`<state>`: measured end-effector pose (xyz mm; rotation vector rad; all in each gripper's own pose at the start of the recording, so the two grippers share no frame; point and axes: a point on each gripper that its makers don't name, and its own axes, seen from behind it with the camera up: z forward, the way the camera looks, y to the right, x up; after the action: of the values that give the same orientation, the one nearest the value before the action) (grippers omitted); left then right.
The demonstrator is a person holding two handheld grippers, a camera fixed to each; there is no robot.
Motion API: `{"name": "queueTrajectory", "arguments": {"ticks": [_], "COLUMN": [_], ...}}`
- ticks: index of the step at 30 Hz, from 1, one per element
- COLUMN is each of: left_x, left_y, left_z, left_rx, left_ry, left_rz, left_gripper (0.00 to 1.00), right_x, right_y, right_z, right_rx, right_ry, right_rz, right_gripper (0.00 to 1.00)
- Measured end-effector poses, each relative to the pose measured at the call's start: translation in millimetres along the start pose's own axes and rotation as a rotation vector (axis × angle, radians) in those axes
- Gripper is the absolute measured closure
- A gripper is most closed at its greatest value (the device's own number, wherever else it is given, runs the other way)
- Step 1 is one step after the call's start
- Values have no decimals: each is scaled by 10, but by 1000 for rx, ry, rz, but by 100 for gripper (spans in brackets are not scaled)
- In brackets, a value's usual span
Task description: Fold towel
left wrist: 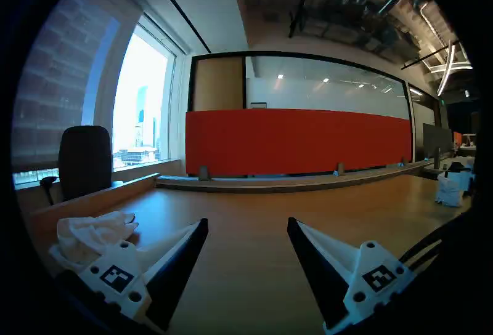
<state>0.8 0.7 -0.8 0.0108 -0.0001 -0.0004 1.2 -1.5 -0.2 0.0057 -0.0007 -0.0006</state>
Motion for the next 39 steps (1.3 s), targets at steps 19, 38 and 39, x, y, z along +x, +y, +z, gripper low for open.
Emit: {"name": "queueTrajectory", "arguments": {"ticks": [19, 38, 39], "left_x": [-9, -23, -24], "left_y": [3, -12, -12], "left_z": [4, 17, 15], "left_rx": [0, 0, 0], "left_ry": [0, 0, 0], "left_rz": [0, -3, -3], "left_gripper": [5, 5, 5], "right_x": [-5, -2, -2], "right_y": [-1, 0, 0], "right_z": [2, -3, -3], "right_rx": [0, 0, 0], "right_ry": [0, 0, 0], "right_rz": [0, 0, 0], "right_gripper": [1, 0, 0]}}
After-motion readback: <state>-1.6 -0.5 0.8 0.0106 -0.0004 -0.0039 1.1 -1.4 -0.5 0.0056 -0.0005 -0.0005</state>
